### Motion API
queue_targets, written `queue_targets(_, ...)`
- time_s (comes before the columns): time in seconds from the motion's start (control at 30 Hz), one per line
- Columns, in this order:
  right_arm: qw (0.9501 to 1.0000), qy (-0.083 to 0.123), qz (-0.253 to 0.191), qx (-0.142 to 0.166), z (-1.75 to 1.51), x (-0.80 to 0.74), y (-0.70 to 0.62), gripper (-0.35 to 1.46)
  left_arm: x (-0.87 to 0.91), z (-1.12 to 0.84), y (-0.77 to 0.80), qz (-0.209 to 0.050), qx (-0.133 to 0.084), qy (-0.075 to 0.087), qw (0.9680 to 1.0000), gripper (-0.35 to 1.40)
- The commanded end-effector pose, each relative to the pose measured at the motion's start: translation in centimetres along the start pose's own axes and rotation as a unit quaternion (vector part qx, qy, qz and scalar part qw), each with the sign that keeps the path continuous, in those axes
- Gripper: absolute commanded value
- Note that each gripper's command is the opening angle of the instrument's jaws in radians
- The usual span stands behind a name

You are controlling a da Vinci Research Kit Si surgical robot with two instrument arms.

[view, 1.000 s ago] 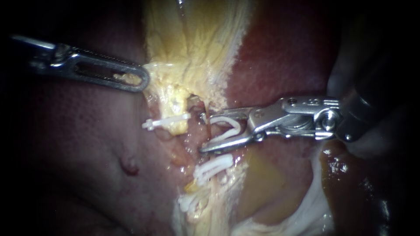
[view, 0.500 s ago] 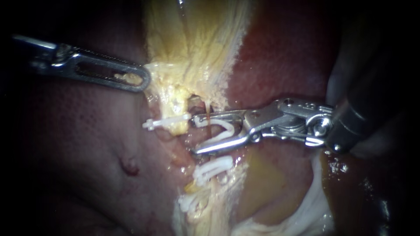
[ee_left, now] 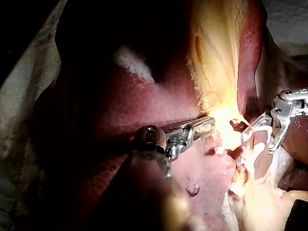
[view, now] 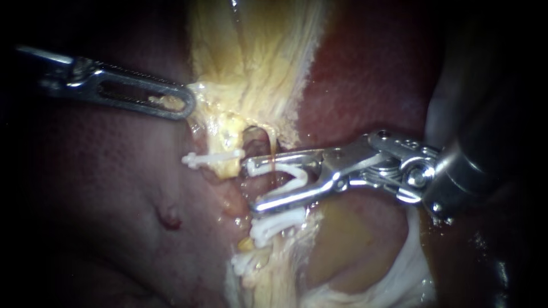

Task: Clipping third clip right tube

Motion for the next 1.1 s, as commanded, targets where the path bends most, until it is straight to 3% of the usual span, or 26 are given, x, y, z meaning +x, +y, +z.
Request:
queue_targets(0.03, 1.0000, 0.000, 0.000, 0.000, -0.01, 0.00, 0.00, 0.49, 0.00, 0.00, 0.00, 0.000, 0.000, 0.000, 1.0000, -0.35)
queue_targets(0.33, 0.9999, 0.000, 0.015, 0.002, -0.10, -0.02, 0.03, 0.44, 0.01, 0.01, 0.00, 0.000, 0.000, 0.000, 1.0000, -0.35)
queue_targets(0.77, 0.9995, -0.001, 0.030, 0.006, -0.23, -0.05, 0.04, 0.21, 0.01, 0.01, -0.01, 0.000, -0.001, 0.000, 1.0000, -0.35)
queue_targets(1.1, 0.9992, -0.002, 0.038, 0.010, -0.28, -0.06, 0.02, -0.17, 0.01, 0.01, -0.01, 0.000, -0.001, 0.000, 1.0000, -0.35)
